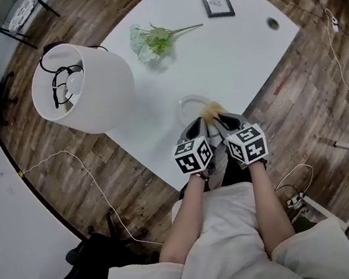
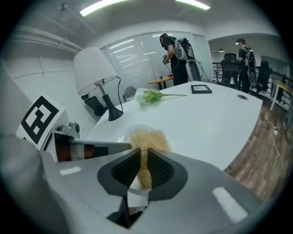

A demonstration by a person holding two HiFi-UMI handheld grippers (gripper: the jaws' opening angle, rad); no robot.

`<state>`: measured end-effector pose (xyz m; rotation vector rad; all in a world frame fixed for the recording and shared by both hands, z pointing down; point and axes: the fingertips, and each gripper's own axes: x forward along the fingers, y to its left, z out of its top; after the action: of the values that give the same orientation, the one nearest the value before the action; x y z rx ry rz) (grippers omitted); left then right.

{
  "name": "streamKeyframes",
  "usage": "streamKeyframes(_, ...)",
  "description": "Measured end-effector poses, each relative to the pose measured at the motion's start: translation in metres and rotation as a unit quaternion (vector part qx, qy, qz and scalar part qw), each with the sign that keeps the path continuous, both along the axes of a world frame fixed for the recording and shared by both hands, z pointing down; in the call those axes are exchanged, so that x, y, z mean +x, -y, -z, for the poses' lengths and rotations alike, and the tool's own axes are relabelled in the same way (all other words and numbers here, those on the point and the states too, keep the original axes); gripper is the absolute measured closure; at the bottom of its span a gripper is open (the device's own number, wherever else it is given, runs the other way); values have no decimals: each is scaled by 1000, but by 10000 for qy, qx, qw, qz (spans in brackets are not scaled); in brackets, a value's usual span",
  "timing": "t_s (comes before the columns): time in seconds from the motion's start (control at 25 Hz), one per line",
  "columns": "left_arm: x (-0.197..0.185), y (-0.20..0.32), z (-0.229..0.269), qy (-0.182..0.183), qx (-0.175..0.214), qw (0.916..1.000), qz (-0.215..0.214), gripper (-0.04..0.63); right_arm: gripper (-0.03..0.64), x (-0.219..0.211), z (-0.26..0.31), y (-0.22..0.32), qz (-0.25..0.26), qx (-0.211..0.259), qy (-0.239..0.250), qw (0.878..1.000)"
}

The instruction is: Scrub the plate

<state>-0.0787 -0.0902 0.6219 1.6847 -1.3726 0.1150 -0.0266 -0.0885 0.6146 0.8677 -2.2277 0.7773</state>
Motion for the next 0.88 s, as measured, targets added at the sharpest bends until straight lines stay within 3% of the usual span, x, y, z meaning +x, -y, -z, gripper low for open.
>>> streamKeyframes(0.16, -10, -6, 2, -406, -38, 9992, -25, 594, 548, 0, 1, -9, -240, -1, 21, 9997)
streamKeyframes(0.48, -55, -24, -1, 6, -328, 9991, -255, 594, 548, -21, 2, -20, -81, -7, -11, 10000)
streamKeyframes(0.68, -60, -27, 0, 486, -404, 9954, -717, 594, 548, -44, 4, -23, 212, -10, -1, 9998)
streamKeyframes(0.88, -64, -29, -6, 531, -509, 9943, -772, 594, 548, -60, 4, -18, 380, -9, -3, 9993)
